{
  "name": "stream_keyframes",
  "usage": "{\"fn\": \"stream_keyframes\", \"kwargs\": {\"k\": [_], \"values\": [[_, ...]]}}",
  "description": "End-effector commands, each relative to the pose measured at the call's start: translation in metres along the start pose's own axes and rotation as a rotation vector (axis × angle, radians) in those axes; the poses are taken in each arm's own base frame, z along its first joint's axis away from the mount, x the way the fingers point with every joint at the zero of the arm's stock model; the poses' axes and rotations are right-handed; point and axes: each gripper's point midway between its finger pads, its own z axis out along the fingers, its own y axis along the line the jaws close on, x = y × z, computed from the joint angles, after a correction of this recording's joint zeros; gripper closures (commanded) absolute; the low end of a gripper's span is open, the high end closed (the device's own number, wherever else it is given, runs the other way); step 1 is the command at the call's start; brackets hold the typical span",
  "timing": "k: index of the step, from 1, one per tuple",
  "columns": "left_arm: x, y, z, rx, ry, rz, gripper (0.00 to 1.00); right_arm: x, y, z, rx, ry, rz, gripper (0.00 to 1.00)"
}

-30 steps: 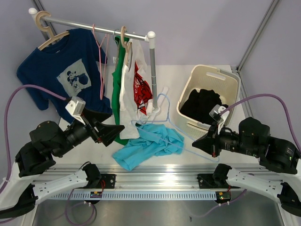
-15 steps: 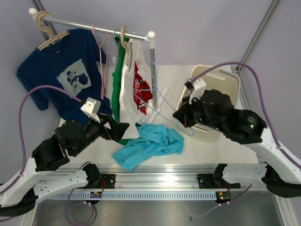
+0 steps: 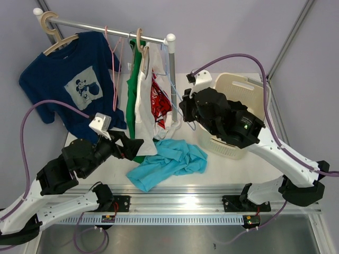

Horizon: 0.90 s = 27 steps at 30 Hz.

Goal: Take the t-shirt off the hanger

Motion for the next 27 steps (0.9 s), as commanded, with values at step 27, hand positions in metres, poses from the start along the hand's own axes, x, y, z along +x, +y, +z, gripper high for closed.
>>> {"fn": "stream_keyframes", "kwargs": {"k": [27], "values": [[0.009, -0.005, -0.022, 0.127, -0.058, -0.034, 0.01, -0.05, 0.019, 0.06, 0.213, -0.247, 0.001, 1.0]]}}
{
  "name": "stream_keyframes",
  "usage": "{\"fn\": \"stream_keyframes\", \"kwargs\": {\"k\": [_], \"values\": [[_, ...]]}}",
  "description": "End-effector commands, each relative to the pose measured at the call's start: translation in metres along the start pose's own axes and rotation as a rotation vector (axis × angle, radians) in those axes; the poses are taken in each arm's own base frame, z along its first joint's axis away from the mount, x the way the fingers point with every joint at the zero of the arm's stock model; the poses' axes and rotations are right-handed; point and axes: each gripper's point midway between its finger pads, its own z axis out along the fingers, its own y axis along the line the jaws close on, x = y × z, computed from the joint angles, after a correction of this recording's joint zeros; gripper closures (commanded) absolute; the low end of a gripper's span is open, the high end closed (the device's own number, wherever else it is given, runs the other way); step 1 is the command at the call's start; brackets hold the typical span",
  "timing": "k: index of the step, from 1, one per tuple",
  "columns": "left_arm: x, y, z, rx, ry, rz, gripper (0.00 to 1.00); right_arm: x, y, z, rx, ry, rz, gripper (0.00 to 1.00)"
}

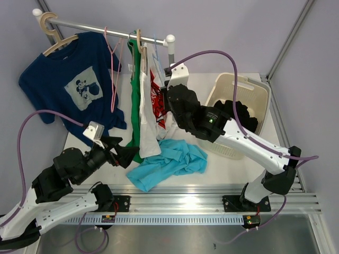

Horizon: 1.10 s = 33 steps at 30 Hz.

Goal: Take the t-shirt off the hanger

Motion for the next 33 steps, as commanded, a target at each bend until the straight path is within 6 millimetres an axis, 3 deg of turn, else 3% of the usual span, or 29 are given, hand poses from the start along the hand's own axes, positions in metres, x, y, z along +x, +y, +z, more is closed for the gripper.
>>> {"fn": "stream_keyframes", "kwargs": {"k": [1, 4, 5, 10, 11, 15, 20, 21, 23, 24, 26, 27, 33], "values": [[-0.007, -0.008, -0.003, 0.049, -0.041, -0.024, 0.01, -0.02, -0.002, 0.002, 0.049, -0.056, 0.057, 0.94], [-0.006, -0.009, -0.006, 0.064, -0.044, -0.025, 0.01, -0.013, -0.002, 0.002, 0.053, -0.035, 0.062, 0.77], [-0.006, -0.011, -0.007, 0.079, -0.04, -0.022, 0.01, -0.012, -0.002, 0.001, 0.049, -0.03, 0.066, 0.53], [0.001, -0.011, -0.003, 0.083, -0.015, 0.028, 0.01, -0.012, -0.008, -0.017, 0.007, 0.009, 0.085, 0.28], [0.004, -0.011, -0.002, 0.085, -0.005, 0.041, 0.01, -0.011, -0.009, -0.022, -0.003, 0.02, 0.1, 0.17], [0.022, -0.015, 0.008, 0.105, 0.061, 0.059, 0.01, 0.02, -0.014, -0.058, -0.151, 0.112, 0.121, 0.01], [0.039, -0.019, 0.017, 0.117, 0.126, 0.054, 0.01, 0.062, -0.012, -0.085, -0.334, 0.145, 0.072, 0.01], [0.04, -0.021, 0.018, 0.126, 0.124, 0.049, 0.01, 0.081, -0.011, -0.092, -0.379, 0.18, 0.054, 0.0], [0.049, -0.024, 0.018, 0.16, 0.134, 0.039, 0.01, 0.095, -0.011, -0.094, -0.397, 0.187, 0.068, 0.01], [0.047, -0.025, 0.018, 0.168, 0.115, 0.03, 0.01, 0.123, -0.014, -0.094, -0.397, 0.22, 0.065, 0.0], [0.053, -0.022, 0.02, 0.159, 0.109, 0.013, 0.01, 0.139, -0.009, -0.09, -0.409, 0.213, 0.116, 0.0], [0.051, -0.023, 0.02, 0.167, 0.094, 0.002, 0.01, 0.165, -0.013, -0.085, -0.377, 0.256, 0.112, 0.01], [0.056, -0.033, 0.022, 0.218, 0.097, -0.031, 0.01, 0.236, -0.004, -0.054, -0.27, 0.406, 0.106, 0.0]]}}
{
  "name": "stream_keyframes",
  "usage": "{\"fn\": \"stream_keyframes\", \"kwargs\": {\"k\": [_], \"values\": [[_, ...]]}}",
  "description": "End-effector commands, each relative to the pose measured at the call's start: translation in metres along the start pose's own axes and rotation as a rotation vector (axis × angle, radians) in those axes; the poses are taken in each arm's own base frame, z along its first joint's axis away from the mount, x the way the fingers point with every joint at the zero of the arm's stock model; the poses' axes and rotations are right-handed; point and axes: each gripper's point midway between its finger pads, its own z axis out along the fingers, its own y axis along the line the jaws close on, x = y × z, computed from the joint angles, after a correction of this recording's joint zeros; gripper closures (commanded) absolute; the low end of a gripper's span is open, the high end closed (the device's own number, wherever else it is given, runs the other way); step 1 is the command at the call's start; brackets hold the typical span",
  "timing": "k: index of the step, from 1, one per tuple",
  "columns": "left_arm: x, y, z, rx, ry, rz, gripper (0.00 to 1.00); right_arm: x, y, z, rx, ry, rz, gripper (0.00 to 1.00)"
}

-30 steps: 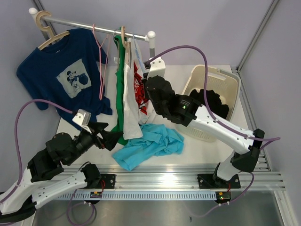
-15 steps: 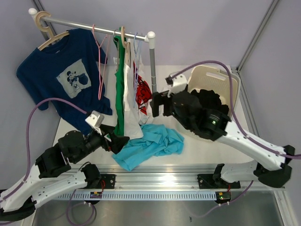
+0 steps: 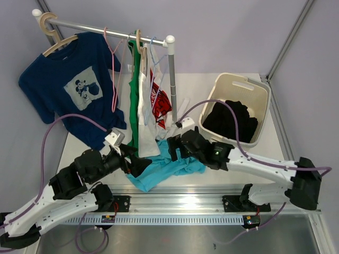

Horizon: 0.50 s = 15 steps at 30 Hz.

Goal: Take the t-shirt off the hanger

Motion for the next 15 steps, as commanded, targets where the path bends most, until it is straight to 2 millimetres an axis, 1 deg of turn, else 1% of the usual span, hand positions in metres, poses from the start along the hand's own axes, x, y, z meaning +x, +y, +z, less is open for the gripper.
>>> {"fn": "stream_keyframes", "kwargs": {"k": [1, 2, 3, 4, 5, 6, 7, 8, 9, 11, 12, 13, 14, 15], "values": [[-0.015, -0.016, 0.002, 0.079, -0.073, -0.036, 0.01, -0.004, 0.015, 0.024, -0.007, -0.03, 0.089, 0.01], [-0.014, -0.015, 0.002, 0.073, -0.075, -0.04, 0.01, 0.003, 0.014, 0.031, 0.005, -0.013, 0.09, 0.01], [-0.012, -0.013, 0.002, 0.068, -0.074, -0.041, 0.01, 0.016, 0.013, 0.044, 0.018, 0.013, 0.081, 0.0], [-0.007, -0.01, 0.002, 0.064, -0.074, -0.044, 0.01, 0.022, 0.012, 0.052, 0.03, 0.022, 0.08, 0.0], [-0.004, -0.009, 0.003, 0.059, -0.073, -0.058, 0.01, 0.037, 0.009, 0.066, 0.049, 0.039, 0.076, 0.01], [-0.004, -0.01, 0.002, 0.068, -0.079, -0.066, 0.01, 0.044, 0.009, 0.073, 0.057, 0.05, 0.076, 0.0], [0.002, -0.009, 0.003, 0.076, -0.074, -0.07, 0.01, 0.051, 0.008, 0.079, 0.061, 0.062, 0.077, 0.01], [0.0, -0.011, -0.001, 0.095, -0.094, -0.079, 0.01, 0.055, 0.011, 0.086, 0.054, 0.065, 0.084, 0.0], [0.0, -0.011, -0.002, 0.099, -0.106, -0.085, 0.01, 0.072, 0.011, 0.095, 0.06, 0.11, 0.077, 0.0], [0.002, -0.008, -0.005, 0.096, -0.124, -0.092, 0.01, 0.086, 0.011, 0.104, 0.073, 0.147, 0.09, 0.01], [0.002, -0.007, -0.005, 0.096, -0.13, -0.093, 0.01, 0.095, 0.007, 0.111, 0.1, 0.164, 0.091, 0.01], [0.003, -0.007, -0.006, 0.102, -0.132, -0.094, 0.01, 0.101, 0.004, 0.113, 0.118, 0.175, 0.106, 0.05], [0.006, -0.007, -0.006, 0.103, -0.126, -0.095, 0.01, 0.099, 0.005, 0.117, 0.115, 0.154, 0.12, 0.07], [0.006, -0.007, -0.007, 0.107, -0.131, -0.099, 0.01, 0.109, -0.002, 0.12, 0.145, 0.167, 0.113, 0.1]]}}
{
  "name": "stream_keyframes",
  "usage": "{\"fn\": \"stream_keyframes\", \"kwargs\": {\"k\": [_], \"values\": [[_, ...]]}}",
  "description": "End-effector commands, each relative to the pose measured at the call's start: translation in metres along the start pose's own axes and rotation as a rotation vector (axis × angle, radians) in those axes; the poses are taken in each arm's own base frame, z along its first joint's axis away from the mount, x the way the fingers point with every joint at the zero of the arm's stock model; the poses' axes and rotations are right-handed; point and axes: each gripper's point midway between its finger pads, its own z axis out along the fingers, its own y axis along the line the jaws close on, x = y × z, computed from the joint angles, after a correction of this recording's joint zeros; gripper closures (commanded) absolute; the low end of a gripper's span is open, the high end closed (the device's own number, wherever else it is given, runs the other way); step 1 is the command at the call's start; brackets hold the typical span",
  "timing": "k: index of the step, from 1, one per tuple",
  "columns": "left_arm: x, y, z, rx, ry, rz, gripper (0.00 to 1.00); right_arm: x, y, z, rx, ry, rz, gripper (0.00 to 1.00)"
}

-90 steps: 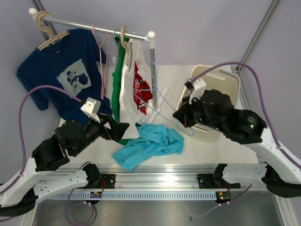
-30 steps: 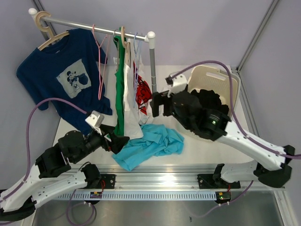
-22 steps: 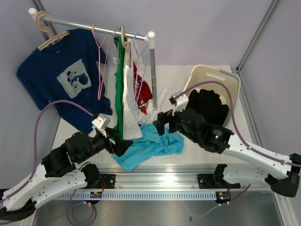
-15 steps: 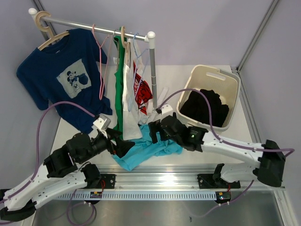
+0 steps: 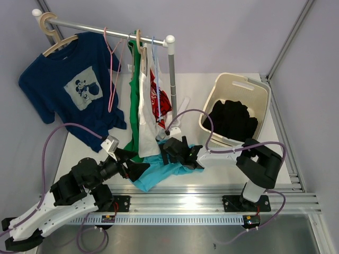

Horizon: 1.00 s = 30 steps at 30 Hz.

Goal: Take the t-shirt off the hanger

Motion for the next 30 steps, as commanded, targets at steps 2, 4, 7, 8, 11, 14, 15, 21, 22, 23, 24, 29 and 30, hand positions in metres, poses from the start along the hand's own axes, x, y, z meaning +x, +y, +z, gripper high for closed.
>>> {"fn": "stream_keyframes", "kwargs": {"k": [2, 4, 7, 8, 11, 14, 15, 21, 22, 23, 24, 29, 30], "values": [[-0.014, -0.013, -0.002, 0.061, -0.064, -0.029, 0.01, 0.012, 0.0, 0.014, 0.032, -0.004, 0.072, 0.26], [-0.014, -0.012, -0.003, 0.058, -0.067, -0.028, 0.01, 0.02, -0.005, 0.02, 0.064, 0.009, 0.063, 0.42], [-0.014, -0.01, -0.001, 0.045, -0.067, -0.026, 0.01, 0.028, -0.011, 0.018, 0.083, 0.019, 0.072, 1.0], [-0.014, -0.01, -0.001, 0.045, -0.067, -0.026, 0.01, 0.033, -0.014, 0.013, 0.093, 0.037, 0.062, 1.0], [-0.013, -0.01, -0.001, 0.044, -0.062, -0.025, 0.01, 0.011, -0.015, -0.021, 0.057, -0.003, 0.081, 1.0], [-0.013, -0.011, -0.001, 0.053, -0.062, -0.029, 0.01, -0.01, -0.02, -0.061, 0.029, -0.039, 0.101, 1.0], [-0.013, -0.011, -0.002, 0.054, -0.066, -0.031, 0.01, -0.039, -0.015, -0.091, -0.03, -0.118, 0.145, 1.0], [-0.016, -0.009, -0.004, 0.045, -0.084, -0.034, 0.01, -0.138, -0.028, -0.216, -0.127, -0.378, 0.209, 1.0], [-0.016, -0.009, -0.003, 0.043, -0.085, -0.036, 0.01, -0.151, -0.03, -0.23, -0.121, -0.406, 0.203, 1.0], [-0.016, -0.009, -0.004, 0.045, -0.086, -0.04, 0.01, -0.158, -0.035, -0.239, -0.096, -0.41, 0.151, 1.0], [-0.016, -0.01, -0.004, 0.048, -0.084, -0.043, 0.01, -0.187, -0.039, -0.26, -0.06, -0.473, 0.164, 1.0], [-0.018, -0.015, -0.009, 0.077, -0.095, -0.046, 0.01, -0.272, -0.098, -0.35, 0.262, -0.675, 0.156, 1.0], [-0.02, -0.015, -0.01, 0.08, -0.1, -0.045, 0.01, -0.282, -0.103, -0.365, 0.277, -0.708, 0.165, 1.0]]}}
